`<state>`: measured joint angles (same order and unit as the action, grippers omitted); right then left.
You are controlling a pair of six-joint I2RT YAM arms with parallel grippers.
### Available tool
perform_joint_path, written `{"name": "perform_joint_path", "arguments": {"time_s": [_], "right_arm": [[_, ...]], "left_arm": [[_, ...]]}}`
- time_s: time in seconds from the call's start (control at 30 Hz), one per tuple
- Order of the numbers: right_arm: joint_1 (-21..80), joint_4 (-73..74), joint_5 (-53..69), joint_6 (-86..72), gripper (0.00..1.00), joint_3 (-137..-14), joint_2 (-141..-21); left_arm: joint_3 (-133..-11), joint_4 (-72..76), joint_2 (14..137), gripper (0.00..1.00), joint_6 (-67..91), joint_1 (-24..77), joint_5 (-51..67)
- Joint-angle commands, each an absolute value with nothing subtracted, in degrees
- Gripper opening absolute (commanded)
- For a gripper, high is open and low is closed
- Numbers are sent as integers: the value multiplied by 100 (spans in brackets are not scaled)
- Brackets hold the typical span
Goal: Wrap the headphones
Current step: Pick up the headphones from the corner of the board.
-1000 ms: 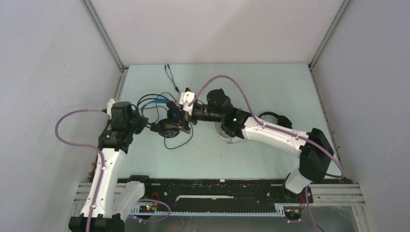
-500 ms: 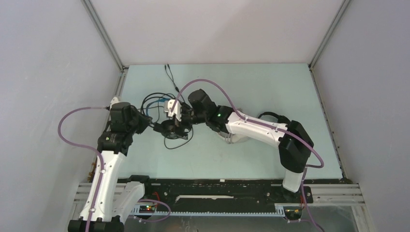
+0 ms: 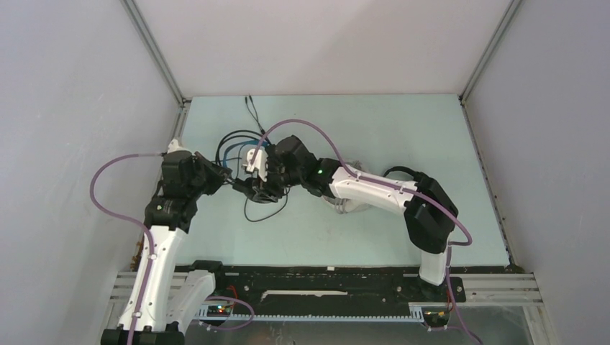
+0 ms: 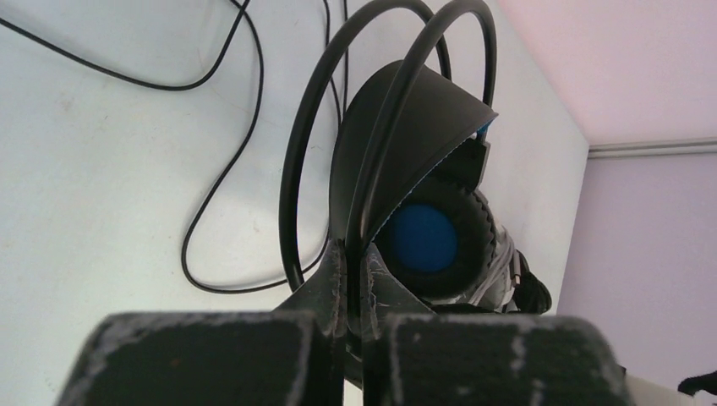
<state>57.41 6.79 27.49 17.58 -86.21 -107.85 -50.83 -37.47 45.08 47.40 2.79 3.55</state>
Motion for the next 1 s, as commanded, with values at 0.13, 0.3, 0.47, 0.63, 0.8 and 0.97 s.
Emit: {"name": "perform_joint_path", "arguments": {"time_s": [0.13, 0.3, 0.47, 0.63, 0.8, 0.97], "right_arm": [[5221, 87, 3614, 482, 18, -8904, -10510], [4837, 163, 4271, -594, 14, -9250, -10463], [4377, -256, 5103, -1895, 14, -9299, -10211], [4054, -255, 5319, -2931, 15, -9298, -9697], [3634, -1274, 5701, -5433, 17, -8946, -9385], [3451, -3093, 6016, -7322, 16, -8205, -9094]], "left_arm": [[-5760, -2635, 4403, 46, 4028, 314, 1383], [-6157, -2262, 4367, 69, 3196, 314, 1938], [-6538, -2000, 4273, 72, 2467, 307, 1713], [-6593, -1719, 4221, 74, 1722, 310, 1241], [-5854, -352, 3982, 78, 772, 312, 2073], [-4838, 1489, 3955, 80, 379, 315, 3137]]}}
